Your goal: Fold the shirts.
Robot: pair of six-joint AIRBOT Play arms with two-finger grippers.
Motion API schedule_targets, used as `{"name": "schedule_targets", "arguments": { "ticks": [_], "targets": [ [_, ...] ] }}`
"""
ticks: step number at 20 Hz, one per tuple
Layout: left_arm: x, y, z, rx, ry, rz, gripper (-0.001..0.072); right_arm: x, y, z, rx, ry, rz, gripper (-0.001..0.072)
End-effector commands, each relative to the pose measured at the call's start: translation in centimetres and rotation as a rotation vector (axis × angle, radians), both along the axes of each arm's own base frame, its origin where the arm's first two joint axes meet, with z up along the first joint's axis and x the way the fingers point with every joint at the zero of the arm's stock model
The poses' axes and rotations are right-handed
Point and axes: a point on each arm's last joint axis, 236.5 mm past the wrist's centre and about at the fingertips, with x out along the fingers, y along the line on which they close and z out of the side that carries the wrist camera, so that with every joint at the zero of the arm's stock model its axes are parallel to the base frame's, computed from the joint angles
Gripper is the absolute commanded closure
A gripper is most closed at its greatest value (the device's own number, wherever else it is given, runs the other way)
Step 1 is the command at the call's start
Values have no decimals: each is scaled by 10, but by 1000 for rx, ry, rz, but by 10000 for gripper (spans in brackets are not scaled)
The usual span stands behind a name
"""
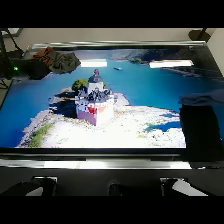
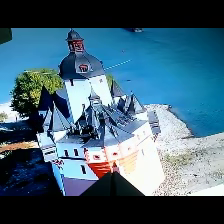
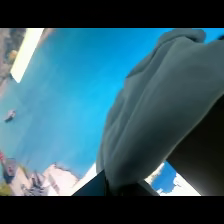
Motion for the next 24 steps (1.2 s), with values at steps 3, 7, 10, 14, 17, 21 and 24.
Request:
{"name": "schedule_targets", "arguments": {
  "ticks": [3,7,10,14,17,21,24],
  "targets": [
    [0,0,0,3,0,-3,680,-78,-25,-50,17,338,-148,677],
    [0,0,0,3,0,-3,680,-137,-26,-118,27,614,-169,676],
    [0,-2,-1,3,2,-7,680,-187,-13,-168,3,765,-204,675],
    [0,-8,-4,4,7,-20,680,-199,9,-222,45,770,-218,675],
    [-1,-9,-3,3,8,-22,680,-192,4,-227,29,738,-233,667],
    [2,-9,-5,3,9,-21,680,-192,4,-222,27,739,-223,211],
    [-2,-9,15,-10,-32,-21,680,-156,-41,-162,-191,583,-132,69]
  ]
}}
